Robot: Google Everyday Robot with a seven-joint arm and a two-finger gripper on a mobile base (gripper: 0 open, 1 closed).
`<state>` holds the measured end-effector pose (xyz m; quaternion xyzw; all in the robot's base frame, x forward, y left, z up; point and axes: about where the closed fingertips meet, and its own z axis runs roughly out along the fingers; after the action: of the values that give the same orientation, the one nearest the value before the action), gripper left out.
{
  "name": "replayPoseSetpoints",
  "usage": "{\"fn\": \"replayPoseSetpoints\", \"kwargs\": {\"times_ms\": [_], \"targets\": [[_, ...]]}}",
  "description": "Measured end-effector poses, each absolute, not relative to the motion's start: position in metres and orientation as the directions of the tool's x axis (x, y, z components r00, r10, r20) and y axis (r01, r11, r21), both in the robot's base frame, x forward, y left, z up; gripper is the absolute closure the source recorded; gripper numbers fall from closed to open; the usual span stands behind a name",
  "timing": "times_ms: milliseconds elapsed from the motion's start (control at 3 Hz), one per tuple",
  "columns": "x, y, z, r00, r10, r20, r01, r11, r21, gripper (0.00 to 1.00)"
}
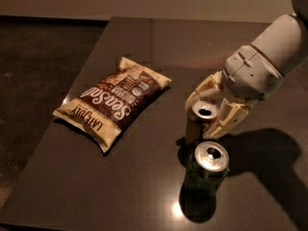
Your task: Move orange can near green can
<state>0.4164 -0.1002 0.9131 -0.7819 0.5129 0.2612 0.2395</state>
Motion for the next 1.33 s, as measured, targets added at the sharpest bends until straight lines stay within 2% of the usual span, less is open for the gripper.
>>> {"fn": "replayPoseSetpoints", "kwargs": {"times_ms": [667,1000,1333], "targets": [[0.418,-0.094,0.908,0.376,-0.65,-0.66,-0.894,-0.442,-0.075,0.35],[0.425,-0.089,0.908,0.378,-0.65,-0.659,-0.9,-0.424,-0.099,0.12],[0.431,-0.085,0.909,0.38,-0.65,-0.658,-0.905,-0.409,-0.118,0.0]]}}
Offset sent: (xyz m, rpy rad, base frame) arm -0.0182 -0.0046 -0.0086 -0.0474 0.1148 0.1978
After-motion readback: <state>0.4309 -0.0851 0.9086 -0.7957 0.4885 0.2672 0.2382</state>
